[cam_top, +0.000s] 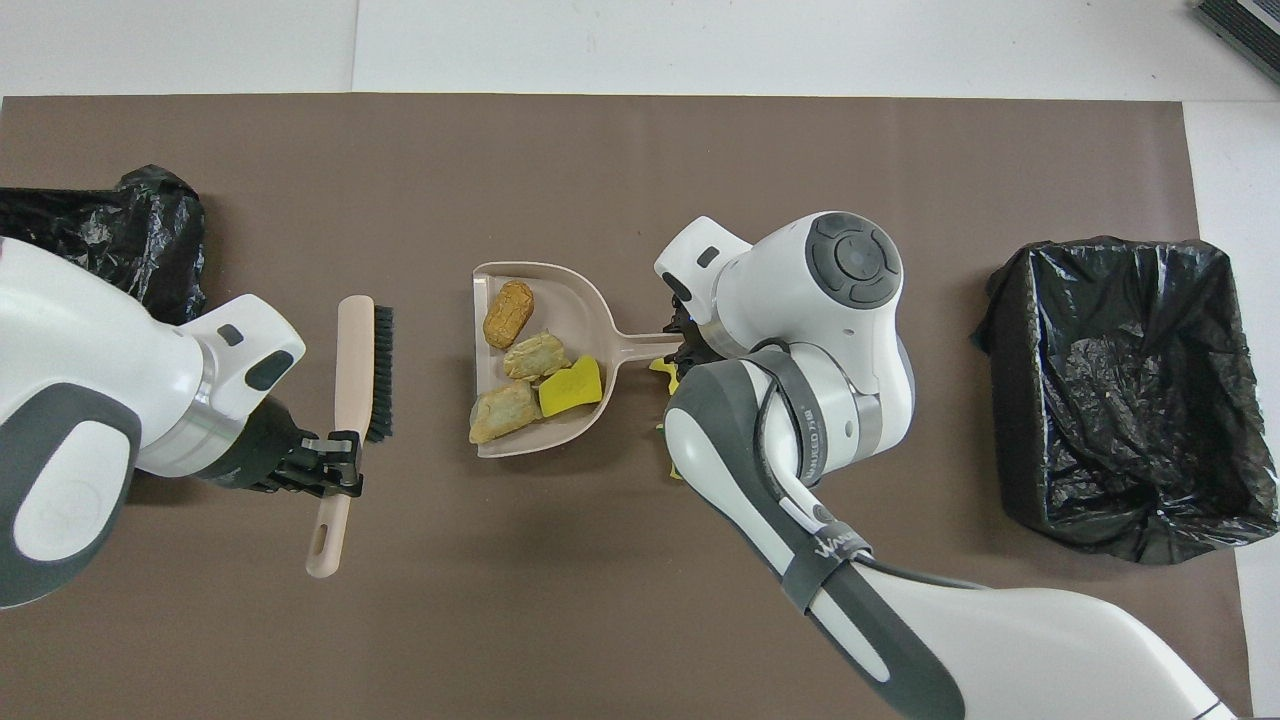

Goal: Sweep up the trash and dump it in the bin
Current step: 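Carry the loaded dustpan over the black bag with the right gripper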

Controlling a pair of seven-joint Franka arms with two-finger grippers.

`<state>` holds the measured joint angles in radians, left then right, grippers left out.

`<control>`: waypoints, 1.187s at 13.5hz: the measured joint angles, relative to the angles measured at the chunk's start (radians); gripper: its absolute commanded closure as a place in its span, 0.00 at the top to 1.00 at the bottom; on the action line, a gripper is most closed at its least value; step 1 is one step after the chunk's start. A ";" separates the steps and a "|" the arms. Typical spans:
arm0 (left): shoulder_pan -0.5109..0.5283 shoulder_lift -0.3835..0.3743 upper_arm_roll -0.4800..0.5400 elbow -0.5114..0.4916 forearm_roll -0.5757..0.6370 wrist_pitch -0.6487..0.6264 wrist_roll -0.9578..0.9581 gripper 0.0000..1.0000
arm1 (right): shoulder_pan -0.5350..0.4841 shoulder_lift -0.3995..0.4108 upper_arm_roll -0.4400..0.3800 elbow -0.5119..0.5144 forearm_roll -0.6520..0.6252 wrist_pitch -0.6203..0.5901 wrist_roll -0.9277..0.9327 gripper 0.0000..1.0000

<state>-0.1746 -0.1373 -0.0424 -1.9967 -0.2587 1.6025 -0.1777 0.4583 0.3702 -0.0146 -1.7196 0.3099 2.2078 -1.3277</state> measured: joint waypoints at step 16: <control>-0.367 -0.037 -0.115 -0.248 0.005 0.344 -0.369 0.00 | -0.552 -0.160 -0.022 0.135 -0.104 -0.421 -0.474 0.00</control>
<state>-0.5416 -0.1741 -0.1575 -2.2443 -0.2533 1.9466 -0.5471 -0.0933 0.2102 -0.0370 -1.5851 0.2056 1.7863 -1.8012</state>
